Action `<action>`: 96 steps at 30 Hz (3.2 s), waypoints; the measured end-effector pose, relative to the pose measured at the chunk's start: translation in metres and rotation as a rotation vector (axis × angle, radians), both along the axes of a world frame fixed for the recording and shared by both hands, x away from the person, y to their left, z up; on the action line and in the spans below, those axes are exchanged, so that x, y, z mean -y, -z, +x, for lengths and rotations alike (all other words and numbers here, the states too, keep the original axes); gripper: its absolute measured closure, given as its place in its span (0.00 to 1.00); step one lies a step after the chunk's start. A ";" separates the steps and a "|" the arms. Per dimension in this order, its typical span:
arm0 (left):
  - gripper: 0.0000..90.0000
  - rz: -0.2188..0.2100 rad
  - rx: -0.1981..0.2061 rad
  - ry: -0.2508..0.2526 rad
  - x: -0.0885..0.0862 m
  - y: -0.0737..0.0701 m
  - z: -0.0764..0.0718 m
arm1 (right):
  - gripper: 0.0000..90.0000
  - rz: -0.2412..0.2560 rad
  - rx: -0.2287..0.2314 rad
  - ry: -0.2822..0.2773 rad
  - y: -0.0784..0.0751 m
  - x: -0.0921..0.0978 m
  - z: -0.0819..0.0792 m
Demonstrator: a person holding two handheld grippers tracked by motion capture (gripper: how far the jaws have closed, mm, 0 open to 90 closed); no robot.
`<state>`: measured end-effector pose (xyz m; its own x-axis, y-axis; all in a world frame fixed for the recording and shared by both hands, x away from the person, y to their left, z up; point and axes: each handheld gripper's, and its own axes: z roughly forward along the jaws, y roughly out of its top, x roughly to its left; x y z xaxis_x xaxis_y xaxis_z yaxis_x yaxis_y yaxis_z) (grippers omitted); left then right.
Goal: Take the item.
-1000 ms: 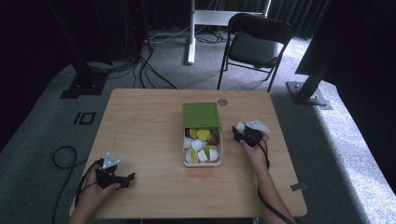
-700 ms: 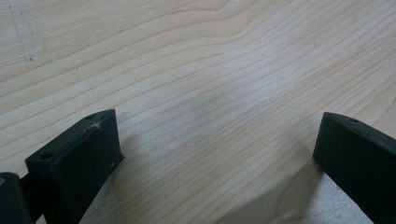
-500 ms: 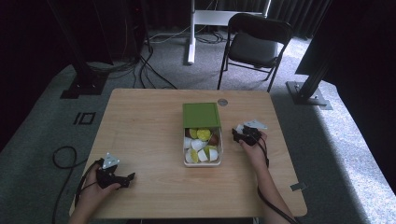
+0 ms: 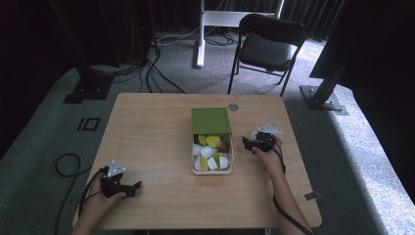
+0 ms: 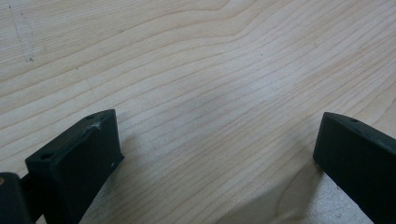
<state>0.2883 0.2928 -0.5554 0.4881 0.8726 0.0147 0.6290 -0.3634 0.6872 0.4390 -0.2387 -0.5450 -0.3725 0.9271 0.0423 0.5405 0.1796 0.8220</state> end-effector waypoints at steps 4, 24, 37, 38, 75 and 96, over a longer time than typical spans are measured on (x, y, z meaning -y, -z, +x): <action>0.02 0.000 0.000 0.000 0.000 0.000 0.000 | 0.19 0.040 0.013 -0.018 -0.007 0.003 -0.005; 0.02 0.000 0.000 0.000 0.000 0.000 0.000 | 0.19 -0.005 0.024 -0.157 -0.011 0.015 -0.049; 0.02 0.000 0.000 0.000 0.000 0.000 0.000 | 0.21 -0.021 0.008 -0.379 -0.009 0.024 -0.080; 0.02 0.000 0.000 0.000 0.000 0.000 0.000 | 0.23 -0.020 0.000 -0.396 -0.009 0.026 -0.082; 0.02 0.000 0.000 -0.001 0.000 0.000 0.000 | 0.19 -0.147 -0.056 -0.851 0.015 0.043 -0.121; 0.02 0.000 0.000 -0.001 0.000 0.000 0.000 | 0.14 -0.147 -0.078 -0.827 0.015 0.043 -0.121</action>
<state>0.2882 0.2928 -0.5554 0.4875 0.8730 0.0145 0.6295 -0.3629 0.6870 0.3178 -0.2820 -0.5603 -0.9349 0.3549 -0.0038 0.2419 0.6448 0.7251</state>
